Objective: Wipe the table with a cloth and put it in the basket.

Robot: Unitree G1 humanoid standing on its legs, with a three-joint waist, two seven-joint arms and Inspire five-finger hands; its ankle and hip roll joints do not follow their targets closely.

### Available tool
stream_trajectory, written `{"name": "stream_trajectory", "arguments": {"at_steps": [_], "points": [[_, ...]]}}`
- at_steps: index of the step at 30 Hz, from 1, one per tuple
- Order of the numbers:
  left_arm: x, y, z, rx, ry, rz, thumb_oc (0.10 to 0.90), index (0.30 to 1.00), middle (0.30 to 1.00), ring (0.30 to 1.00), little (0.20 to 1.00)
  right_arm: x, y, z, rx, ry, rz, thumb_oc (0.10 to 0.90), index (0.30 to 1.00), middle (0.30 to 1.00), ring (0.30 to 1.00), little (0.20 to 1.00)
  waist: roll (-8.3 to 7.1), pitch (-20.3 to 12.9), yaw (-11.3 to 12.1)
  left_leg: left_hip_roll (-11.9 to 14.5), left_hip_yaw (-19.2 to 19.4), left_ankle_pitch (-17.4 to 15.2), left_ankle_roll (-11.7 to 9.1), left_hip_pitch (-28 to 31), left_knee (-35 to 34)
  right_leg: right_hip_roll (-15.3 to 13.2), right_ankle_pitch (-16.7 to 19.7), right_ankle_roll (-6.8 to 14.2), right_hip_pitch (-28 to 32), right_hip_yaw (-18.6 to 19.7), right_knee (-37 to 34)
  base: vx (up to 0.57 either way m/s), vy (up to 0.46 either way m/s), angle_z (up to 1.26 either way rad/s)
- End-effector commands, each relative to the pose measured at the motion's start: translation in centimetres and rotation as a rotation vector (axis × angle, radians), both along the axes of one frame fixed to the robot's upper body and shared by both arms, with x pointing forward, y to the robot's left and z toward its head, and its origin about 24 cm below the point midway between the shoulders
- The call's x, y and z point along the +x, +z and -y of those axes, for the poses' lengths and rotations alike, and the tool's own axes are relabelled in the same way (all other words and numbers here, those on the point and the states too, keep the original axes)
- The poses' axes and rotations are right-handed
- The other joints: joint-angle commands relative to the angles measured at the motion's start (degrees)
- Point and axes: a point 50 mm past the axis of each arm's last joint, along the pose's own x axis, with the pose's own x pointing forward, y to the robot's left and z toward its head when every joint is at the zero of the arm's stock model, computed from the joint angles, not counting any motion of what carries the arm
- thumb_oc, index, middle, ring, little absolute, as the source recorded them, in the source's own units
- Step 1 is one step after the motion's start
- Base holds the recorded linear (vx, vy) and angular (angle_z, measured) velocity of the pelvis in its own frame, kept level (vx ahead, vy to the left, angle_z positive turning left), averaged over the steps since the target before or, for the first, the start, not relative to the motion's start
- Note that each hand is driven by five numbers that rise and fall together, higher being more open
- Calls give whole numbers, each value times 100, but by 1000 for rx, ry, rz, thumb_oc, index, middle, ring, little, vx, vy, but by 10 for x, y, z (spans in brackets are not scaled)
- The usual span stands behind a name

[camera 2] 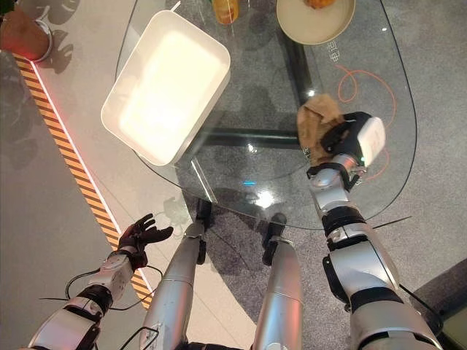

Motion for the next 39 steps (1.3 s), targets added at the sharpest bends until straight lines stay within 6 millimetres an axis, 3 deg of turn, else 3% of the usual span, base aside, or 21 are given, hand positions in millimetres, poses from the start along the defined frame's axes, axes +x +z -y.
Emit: {"name": "stream_trajectory", "arguments": {"at_steps": [1, 10, 19, 28, 39], "points": [[-19, -8, -28, 4, 78, -15, 800, 900, 900, 900, 900, -25, 41, 56, -2, -225, 210, 100, 300, 300, 300, 200, -4, -125, -150, -335, 515, -840, 650, 46, 686, 386, 564, -30, 104, -11, -590, 0, 0, 0], [-19, -4, -42, 13, 94, -14, 800, 900, 900, 900, 900, -50, 29, 90, 131, -371, 264, 100, 300, 300, 300, 200, -70, -125, -221, -316, 500, -872, 655, 80, 664, 459, 594, 25, 147, 28, -655, 0, -3, 0], [-18, 0, -51, 13, 112, -8, 800, 900, 900, 900, 900, -52, 33, 92, 163, -370, 317, 100, 300, 300, 300, 200, -124, -125, -288, -289, 500, -868, 638, 88, 608, 512, 605, 48, 158, 63, -726, -4, -2, -3], [-15, 2, -50, 12, 104, -4, 800, 900, 900, 900, 900, -33, 50, 68, 109, -227, 335, 100, 300, 300, 300, 200, -121, -125, -267, -302, 488, -866, 622, 108, 586, 514, 589, 39, 191, 59, -772, 0, 0, 0], [-11, 1, -41, 10, 85, -3, 800, 900, 900, 900, 900, -3, 75, 12, -26, 49, 352, 100, 300, 300, 300, 200, -86, -125, -213, -338, 462, -863, 590, 102, 607, 484, 536, 4, 186, 46, -747, 0, 0, 0]]}}
